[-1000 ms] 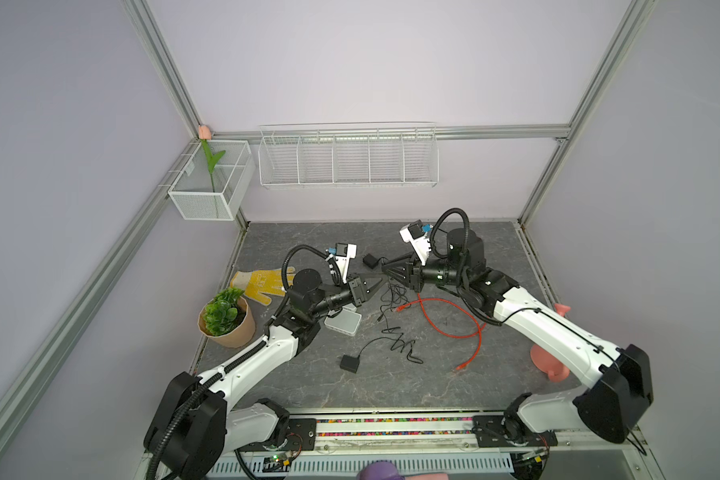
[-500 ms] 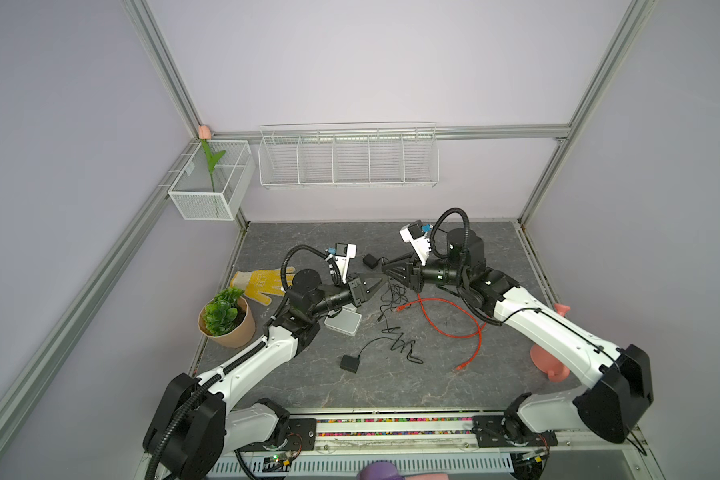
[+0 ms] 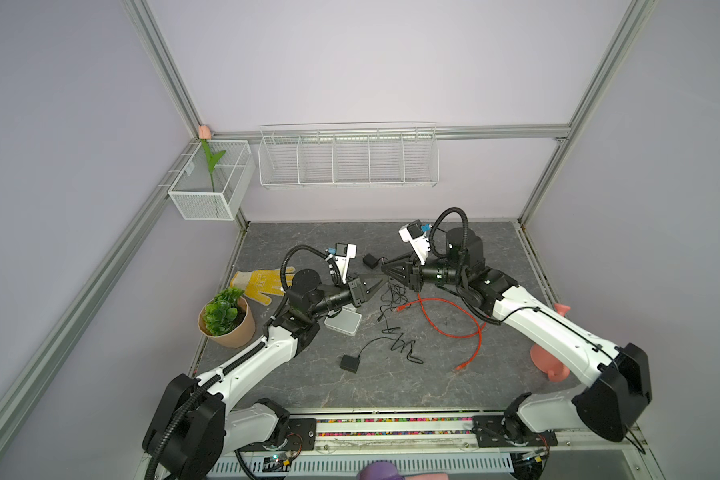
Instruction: Insert the plug into the switch port
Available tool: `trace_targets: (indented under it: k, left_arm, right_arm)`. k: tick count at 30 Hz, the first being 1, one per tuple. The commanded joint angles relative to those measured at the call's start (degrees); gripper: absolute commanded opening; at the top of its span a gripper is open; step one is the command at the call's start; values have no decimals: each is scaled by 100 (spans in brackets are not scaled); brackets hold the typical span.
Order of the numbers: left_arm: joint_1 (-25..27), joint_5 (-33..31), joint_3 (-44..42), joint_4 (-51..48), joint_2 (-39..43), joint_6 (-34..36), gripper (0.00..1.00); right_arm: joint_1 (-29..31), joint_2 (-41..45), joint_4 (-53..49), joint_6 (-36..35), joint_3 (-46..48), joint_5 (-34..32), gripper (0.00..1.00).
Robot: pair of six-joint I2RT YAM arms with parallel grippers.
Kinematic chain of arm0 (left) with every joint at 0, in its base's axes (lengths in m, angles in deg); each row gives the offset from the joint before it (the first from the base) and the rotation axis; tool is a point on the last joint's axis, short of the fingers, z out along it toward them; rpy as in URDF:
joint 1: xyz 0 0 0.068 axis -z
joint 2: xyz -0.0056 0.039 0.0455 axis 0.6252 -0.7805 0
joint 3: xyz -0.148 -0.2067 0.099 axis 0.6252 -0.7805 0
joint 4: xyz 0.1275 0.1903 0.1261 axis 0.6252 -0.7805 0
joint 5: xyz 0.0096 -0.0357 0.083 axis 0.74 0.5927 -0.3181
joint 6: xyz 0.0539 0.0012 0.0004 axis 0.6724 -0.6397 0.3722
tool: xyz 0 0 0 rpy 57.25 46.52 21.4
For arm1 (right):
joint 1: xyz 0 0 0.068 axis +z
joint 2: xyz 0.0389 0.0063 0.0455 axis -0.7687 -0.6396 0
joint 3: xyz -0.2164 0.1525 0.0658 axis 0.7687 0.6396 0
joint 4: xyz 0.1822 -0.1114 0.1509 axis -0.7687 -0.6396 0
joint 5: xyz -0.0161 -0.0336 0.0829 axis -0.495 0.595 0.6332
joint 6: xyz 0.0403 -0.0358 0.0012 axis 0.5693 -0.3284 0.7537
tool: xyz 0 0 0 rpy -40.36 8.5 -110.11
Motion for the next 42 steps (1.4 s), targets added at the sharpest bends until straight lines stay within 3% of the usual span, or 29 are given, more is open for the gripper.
trace_targets:
  k: [1, 7, 10, 13, 16, 21, 25, 27, 36, 42]
  left_arm:
    - [-14, 71, -33, 13, 117, 27, 0]
    - [-38, 83, -34, -27, 115, 36, 0]
    - [-137, 74, -59, -119, 172, 44, 20]
    - [-398, 88, -127, -327, 369, 36, 47]
    - [-811, -21, -222, -861, 761, 154, 56]
    - [-1564, -475, -256, -2035, 1340, 419, 58]
    - [-2019, -838, -247, -2713, 1275, 559, 57]
    - [-2155, -935, -270, -2832, 1100, 623, 57]
    - [-2201, -1647, -561, -3314, 344, 1235, 57]
    - [-2201, -1680, -790, -2980, -271, 1256, 55]
  right_arm:
    - [16, -66, 44, -68, -147, 84, 15]
    - [14, -51, 49, -51, -165, 114, 11]
    - [14, 8, -30, -104, -186, 76, 10]
    - [14, 87, -366, -330, -266, -97, 9]
    - [14, 191, -877, -669, -386, -413, 8]
    - [183, 232, -2029, -1423, -633, -1380, 6]
    - [627, -70, -2973, -2033, -841, -2383, 7]
    - [777, -301, -3297, -2177, -883, -2532, 6]
    - [1555, -1947, -3936, -2672, -1056, -3481, 7]
    - [1688, -2738, -3587, -2810, -1050, -3460, 7]
